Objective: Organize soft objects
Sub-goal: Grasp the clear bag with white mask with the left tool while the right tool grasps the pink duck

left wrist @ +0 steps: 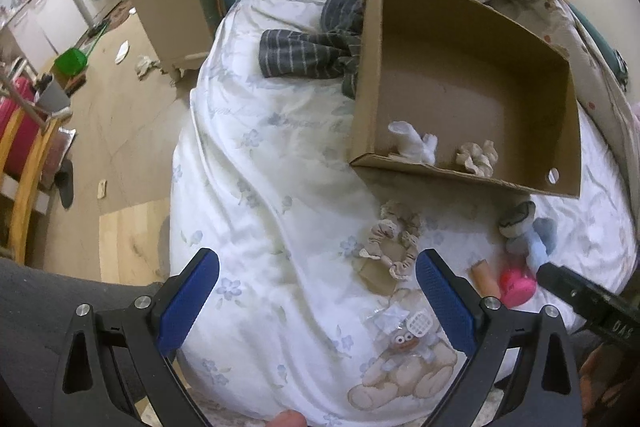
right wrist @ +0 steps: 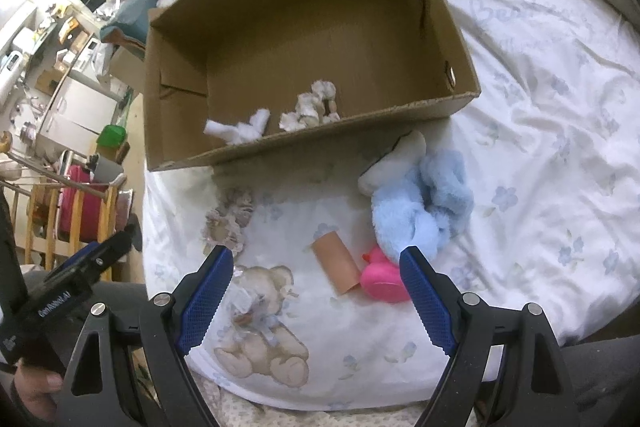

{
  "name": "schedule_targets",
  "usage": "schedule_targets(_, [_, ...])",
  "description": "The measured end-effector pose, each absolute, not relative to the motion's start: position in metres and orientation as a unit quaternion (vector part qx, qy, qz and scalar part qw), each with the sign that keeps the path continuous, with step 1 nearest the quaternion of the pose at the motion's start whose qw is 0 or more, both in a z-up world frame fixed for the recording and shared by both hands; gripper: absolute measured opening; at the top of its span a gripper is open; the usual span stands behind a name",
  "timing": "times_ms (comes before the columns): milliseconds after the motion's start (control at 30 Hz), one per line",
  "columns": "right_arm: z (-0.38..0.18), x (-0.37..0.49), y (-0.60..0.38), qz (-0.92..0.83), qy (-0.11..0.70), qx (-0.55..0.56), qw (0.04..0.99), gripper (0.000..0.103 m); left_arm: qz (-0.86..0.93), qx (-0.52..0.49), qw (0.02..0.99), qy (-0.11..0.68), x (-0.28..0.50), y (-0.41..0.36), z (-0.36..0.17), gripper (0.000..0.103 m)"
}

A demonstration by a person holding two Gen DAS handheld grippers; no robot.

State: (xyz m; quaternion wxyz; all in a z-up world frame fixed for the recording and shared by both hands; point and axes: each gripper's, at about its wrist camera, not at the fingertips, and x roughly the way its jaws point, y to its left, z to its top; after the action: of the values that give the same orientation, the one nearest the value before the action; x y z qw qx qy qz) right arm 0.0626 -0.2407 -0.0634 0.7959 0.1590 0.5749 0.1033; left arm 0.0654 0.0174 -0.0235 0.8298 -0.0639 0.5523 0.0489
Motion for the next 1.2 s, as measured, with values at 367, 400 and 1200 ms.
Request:
schedule_targets(367, [-0.07, 0.067, -0.243, 0.094, 0.581, 0.169, 0.79, 0.09, 0.013, -0.074, 0.792, 0.606, 0.064, 0.01, -0.054, 0.098])
schedule_targets(400, [-0.07, 0.067, -0.245, 0.092, 0.581, 0.174, 0.79, 0.09, 0.001, -0.076, 0.784, 0.615, 0.063, 0.004, -0.06, 0.098])
schedule_targets(1200, [-0.113, 0.067, -0.286, 0.05, 0.649, 0.266, 0.711, 0.09, -0.075, -0.017, 0.724, 0.685, 0.056, -0.061, -0.118, 0.02])
